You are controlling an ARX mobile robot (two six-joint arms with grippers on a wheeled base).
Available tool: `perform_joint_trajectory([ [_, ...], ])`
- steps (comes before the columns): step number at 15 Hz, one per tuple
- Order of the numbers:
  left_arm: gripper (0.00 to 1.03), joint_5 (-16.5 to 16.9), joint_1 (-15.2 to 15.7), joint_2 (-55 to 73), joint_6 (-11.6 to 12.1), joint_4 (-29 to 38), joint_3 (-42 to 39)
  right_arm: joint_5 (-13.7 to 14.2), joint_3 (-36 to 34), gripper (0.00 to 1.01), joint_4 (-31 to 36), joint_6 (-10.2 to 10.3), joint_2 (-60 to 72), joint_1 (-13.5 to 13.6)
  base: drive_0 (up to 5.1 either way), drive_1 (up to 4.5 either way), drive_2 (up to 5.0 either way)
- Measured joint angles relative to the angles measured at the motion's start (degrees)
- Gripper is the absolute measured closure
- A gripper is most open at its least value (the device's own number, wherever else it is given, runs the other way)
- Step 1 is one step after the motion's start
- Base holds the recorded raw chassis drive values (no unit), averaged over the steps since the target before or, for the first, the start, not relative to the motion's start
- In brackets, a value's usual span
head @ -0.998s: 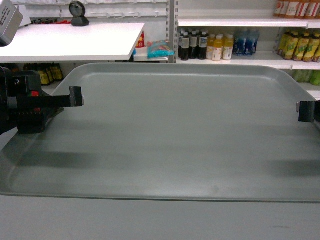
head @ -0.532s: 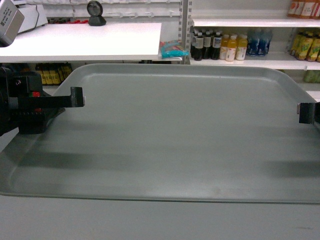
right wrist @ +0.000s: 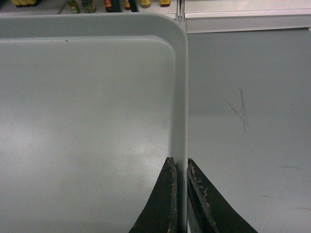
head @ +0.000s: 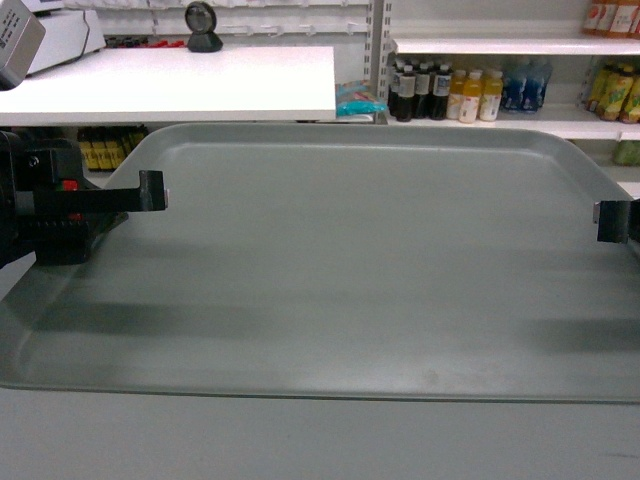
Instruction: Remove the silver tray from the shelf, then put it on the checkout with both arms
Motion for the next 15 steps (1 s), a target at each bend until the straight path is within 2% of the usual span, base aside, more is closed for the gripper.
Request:
perform_joint_trajectory([
  [15, 1.00, 0.0, 0.0, 0.0, 0.0, -0.1, 0.0, -0.1, 0.0, 0.98, -0.2, 0.0, 0.0, 0.0, -5.0, 2.48, 2.5],
])
